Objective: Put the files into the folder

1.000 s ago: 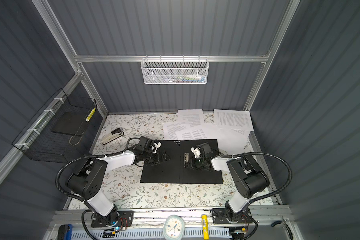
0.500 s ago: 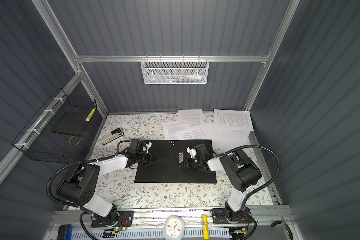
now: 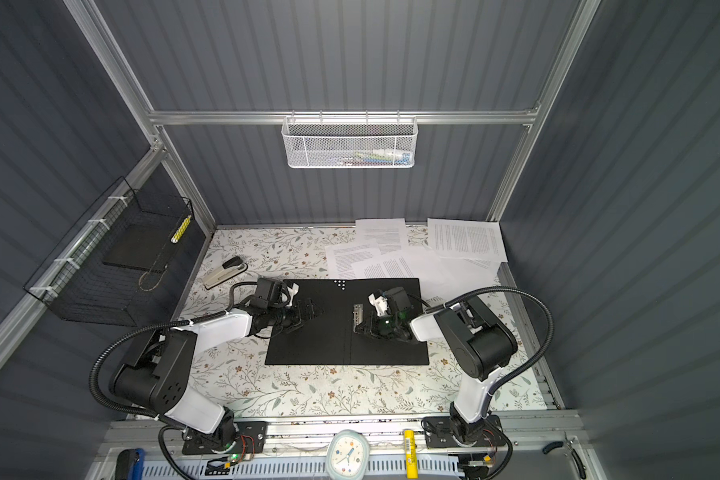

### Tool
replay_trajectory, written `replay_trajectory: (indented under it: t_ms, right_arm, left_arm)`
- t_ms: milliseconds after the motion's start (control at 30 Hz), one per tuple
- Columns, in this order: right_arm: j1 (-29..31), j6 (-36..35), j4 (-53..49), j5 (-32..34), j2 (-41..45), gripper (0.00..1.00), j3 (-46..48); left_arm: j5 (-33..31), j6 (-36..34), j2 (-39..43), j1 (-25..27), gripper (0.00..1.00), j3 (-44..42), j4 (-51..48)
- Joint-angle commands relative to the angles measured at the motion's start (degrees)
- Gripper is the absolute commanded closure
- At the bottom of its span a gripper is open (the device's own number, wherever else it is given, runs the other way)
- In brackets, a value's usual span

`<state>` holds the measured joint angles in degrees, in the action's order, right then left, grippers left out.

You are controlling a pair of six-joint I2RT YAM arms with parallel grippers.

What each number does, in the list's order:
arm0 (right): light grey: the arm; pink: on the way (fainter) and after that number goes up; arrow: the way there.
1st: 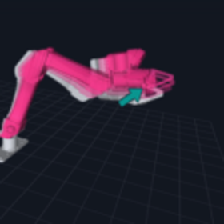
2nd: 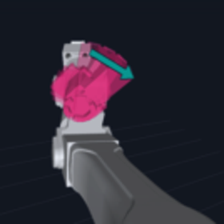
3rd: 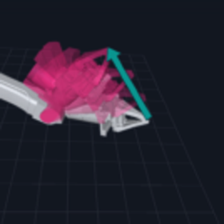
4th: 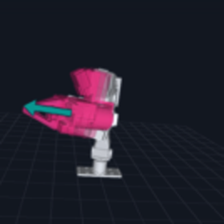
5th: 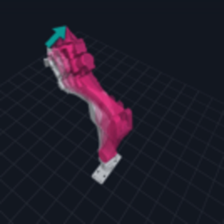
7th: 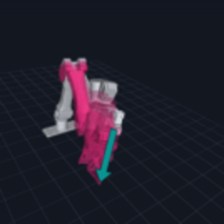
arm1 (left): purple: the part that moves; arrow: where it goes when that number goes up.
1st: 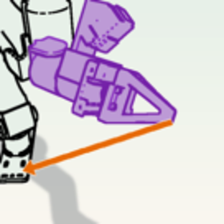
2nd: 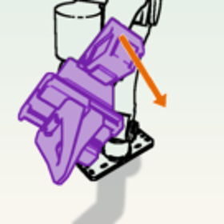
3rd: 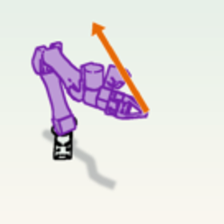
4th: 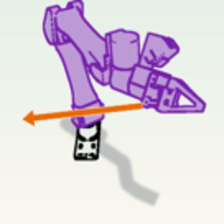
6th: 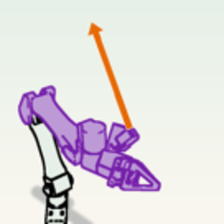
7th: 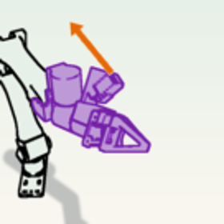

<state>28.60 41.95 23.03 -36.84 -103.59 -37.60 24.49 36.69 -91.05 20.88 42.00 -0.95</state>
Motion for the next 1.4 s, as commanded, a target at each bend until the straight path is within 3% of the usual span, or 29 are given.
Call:
replay_trajectory:
  t_ms: [0,100,300,367,467,600,700,867,967,1067,1167,1233,1300,1367]
  right_arm:
    - [-1.5,-2.1,-8.9,10.1,-4.2,1.0,2.7]
    - [-1.8,-2.2,-9.4,10.2,-2.9,1.0,3.2]
    - [-1.7,-0.8,-6.8,0.9,9.4,1.0,3.2]
    - [-1.7,-1.9,-9.0,-1.5,12.3,0.79,1.2]
    - [-1.7,-2.8,-11.2,-1.4,14.4,0.61,0.1]
    - [-1.8,-3.9,-15.0,1.1,16.5,0.63,0.3]
    - [-2.1,-4.9,-19.7,7.9,19.3,0.58,1.7]
    - [-5.3,-7.0,-26.3,14.3,23.4,0.16,2.2]
    - [-8.5,-7.2,-31.9,22.9,25.1,0.01,0.9]
    - [-12.4,-7.3,-33.1,24.3,25.8,0.01,0.6]
    - [-10.7,-9.0,-35.2,25.7,25.1,0.02,-2.7]
    - [-10.1,-9.2,-36.4,27.1,24.2,0.02,-4.3]
    - [-10.2,-9.1,-35.6,26.7,23.5,0.01,-4.2]
    - [-10.2,-9.2,-35.1,26.5,22.9,0.01,-4.1]
  left_arm:
    - [-10.4,-0.8,-5.4,-2.3,0.0,-4.4,-12.2]
    - [-10.5,-0.7,-6.1,-2.4,0.0,-4.4,-12.2]
    - [-11.3,-0.2,-6.6,-2.4,0.0,-4.6,-12.1]
    - [-11.2,0.1,-6.4,-2.4,0.0,-4.8,-11.8]
    - [-11.5,0.0,-5.8,-2.4,0.0,-4.8,-11.8]
    - [-11.7,-0.3,-5.0,-2.4,0.0,-4.8,-12.1]
    - [-10.9,-1.1,-4.2,-2.4,0.0,-4.8,-12.2]
    - [-8.7,-3.2,-1.4,-2.4,0.0,-2.3,-14.5]
    - [-8.0,-4.2,1.5,-2.4,0.0,-0.1,-17.2]
    - [-6.1,-5.8,4.1,-2.4,0.0,1.5,-19.0]
    - [-1.6,-7.3,5.8,-1.8,0.01,4.0,-20.7]
    - [-3.8,-9.5,6.9,1.3,0.01,7.7,-23.9]
    - [-11.7,-11.7,6.7,8.0,0.01,13.8,-29.3]
    - [-14.4,-11.1,5.0,12.6,0.04,17.9,-31.4]
